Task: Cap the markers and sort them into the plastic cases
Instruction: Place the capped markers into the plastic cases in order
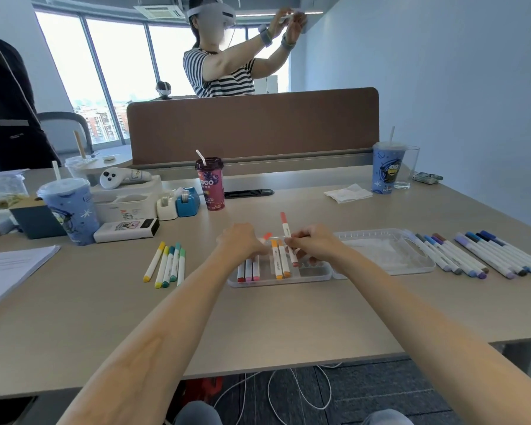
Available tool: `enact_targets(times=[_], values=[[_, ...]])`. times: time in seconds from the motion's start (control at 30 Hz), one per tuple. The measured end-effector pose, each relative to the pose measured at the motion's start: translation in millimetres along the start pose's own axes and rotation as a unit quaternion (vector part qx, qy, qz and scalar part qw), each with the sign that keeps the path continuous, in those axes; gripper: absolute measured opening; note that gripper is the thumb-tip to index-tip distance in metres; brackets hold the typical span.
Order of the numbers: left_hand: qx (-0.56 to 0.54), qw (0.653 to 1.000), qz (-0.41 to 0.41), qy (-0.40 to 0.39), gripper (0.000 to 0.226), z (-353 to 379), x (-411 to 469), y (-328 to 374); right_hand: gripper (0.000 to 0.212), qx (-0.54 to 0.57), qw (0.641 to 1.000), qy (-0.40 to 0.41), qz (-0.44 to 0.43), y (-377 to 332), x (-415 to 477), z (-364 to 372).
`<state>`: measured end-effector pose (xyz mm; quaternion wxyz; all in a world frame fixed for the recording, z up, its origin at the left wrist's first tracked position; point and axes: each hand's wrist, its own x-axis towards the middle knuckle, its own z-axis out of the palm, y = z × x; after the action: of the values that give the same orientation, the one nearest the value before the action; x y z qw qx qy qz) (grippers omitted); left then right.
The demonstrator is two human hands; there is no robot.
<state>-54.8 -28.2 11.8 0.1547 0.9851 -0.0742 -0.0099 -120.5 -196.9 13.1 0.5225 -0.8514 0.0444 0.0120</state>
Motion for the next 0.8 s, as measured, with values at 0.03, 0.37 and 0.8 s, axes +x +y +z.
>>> enact_targets(times=[0.03,0.37,0.8], values=[[-0.034,0.999,-0.008,-0.002,0.032,-1.5,1.0,-4.0,0.014,-0.001,1.0,0.0,0.0,-2.0,0.3,0.9],[-0.298,0.945,-0.083,-0.107,0.039,-24.5,-14.7,-30.6,0.017,-0.033,0.998,-0.018,0.045,-20.8,9.9,27.5],[-0.364,0.924,-0.055,-0.104,0.027,-44.4,-36.4,-53.1,0.021,-0.182,0.982,-0.006,0.057,-41.0,19.0,52.8]])
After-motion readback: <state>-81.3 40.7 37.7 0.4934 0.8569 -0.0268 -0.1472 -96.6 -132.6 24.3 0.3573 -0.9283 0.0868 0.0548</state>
